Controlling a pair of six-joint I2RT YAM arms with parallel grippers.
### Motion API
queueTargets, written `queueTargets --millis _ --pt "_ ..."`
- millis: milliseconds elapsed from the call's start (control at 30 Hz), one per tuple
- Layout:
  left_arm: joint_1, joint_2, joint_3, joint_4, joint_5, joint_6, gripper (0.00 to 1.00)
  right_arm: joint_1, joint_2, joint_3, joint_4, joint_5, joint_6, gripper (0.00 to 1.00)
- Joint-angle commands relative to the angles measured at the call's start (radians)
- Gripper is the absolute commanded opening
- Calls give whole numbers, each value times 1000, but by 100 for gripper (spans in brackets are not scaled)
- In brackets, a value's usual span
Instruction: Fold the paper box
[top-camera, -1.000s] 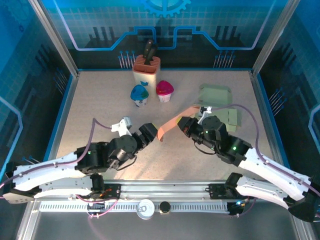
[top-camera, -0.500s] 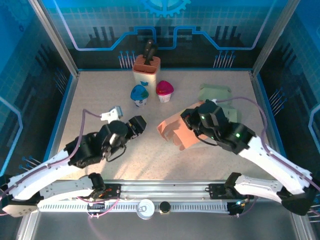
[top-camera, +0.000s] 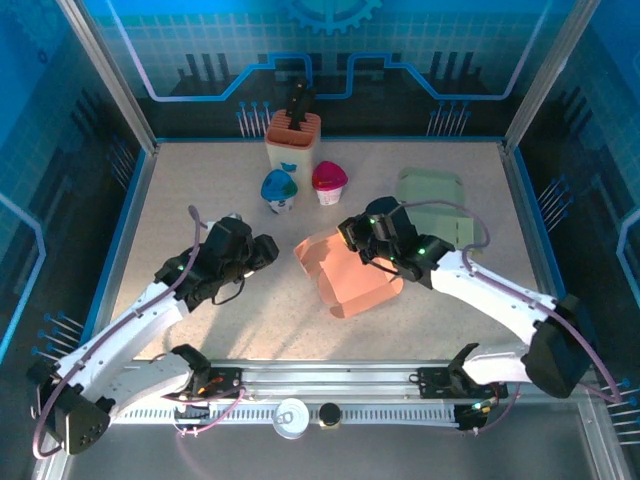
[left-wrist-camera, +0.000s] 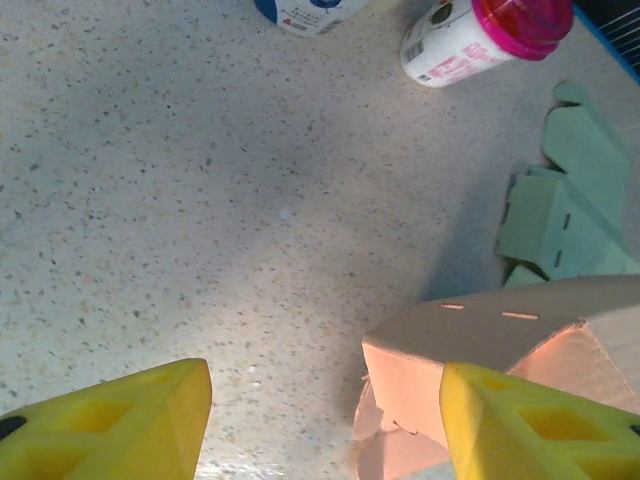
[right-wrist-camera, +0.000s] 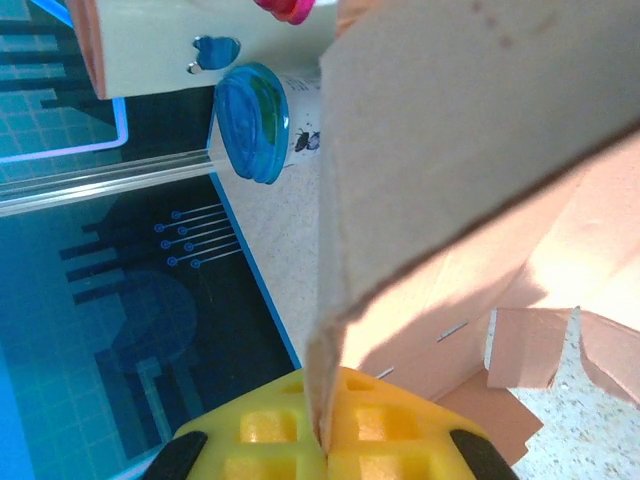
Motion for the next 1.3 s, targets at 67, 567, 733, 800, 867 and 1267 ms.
queueTargets --millis 67,567,733,800,867,1267 --pt "13 -3 -62 93 37 129 60 -13 65 -97 335 -73 -11 0" --pt "14 33 -41 204 208 97 54 -54 184 -214 617 -158 -16 0" --pt "-71 26 40 145 122 -16 57 -49 195 -200 605 -158 -20 0" --pt "-88 54 62 140 115 -39 58 -48 196 -198 601 -155 -17 0" --pt "-93 101 87 127 121 -52 58 -48 200 -196 603 -156 -12 0" --pt "-93 272 88 262 158 -82 55 -43 237 -207 665 -175 23 0"
